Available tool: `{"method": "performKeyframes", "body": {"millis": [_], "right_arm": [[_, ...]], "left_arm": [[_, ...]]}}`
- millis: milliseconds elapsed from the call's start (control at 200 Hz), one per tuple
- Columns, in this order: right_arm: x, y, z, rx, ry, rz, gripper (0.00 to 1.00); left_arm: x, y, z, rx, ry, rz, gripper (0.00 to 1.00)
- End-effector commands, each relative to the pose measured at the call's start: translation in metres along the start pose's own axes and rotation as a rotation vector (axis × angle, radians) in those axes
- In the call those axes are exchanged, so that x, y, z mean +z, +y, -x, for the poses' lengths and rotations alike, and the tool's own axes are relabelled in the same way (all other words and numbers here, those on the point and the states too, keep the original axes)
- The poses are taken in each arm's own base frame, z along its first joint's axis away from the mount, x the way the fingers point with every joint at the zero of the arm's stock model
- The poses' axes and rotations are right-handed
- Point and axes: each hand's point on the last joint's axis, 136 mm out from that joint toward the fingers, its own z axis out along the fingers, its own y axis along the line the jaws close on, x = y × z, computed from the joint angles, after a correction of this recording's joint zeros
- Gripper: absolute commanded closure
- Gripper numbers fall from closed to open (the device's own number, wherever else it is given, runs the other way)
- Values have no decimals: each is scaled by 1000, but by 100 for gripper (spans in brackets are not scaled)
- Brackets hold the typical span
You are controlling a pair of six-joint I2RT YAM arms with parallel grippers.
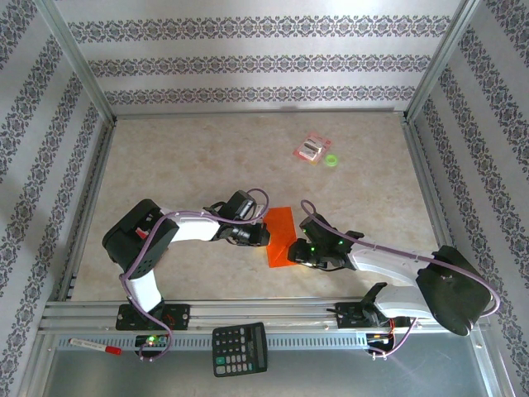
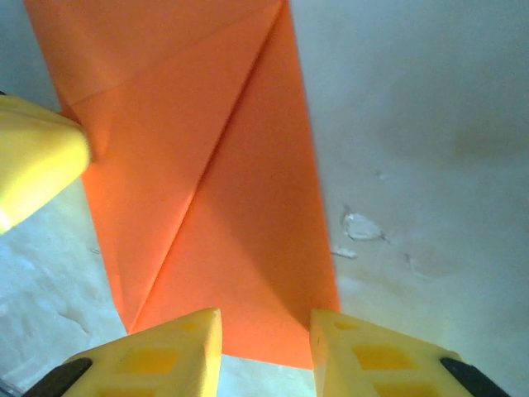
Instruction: Fold a paper plane with a square sheet of paper (pick it up from the middle)
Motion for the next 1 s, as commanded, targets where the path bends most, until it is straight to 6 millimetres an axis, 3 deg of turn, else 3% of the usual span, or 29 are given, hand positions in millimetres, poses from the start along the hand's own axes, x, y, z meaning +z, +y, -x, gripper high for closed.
{"method": "performKeyframes", "body": {"millis": [0, 140, 360, 515, 994], "right_arm": [[2, 10, 3, -16, -25, 62, 66], [-3, 17, 11, -34, -54, 100, 64], [-13, -10, 1, -38, -31, -68, 63], [-11, -16, -1, -34, -30, -97, 63], [4, 9, -1, -49, -5, 11, 65]], "left_arm": [[6, 21, -16, -19, 49, 45, 100], [5, 21, -15, -17, 45, 48, 100], [5, 23, -18, -24, 50, 56, 100], [5, 24, -19, -25, 53, 56, 100], [5, 24, -18, -16, 60, 65, 100]]}}
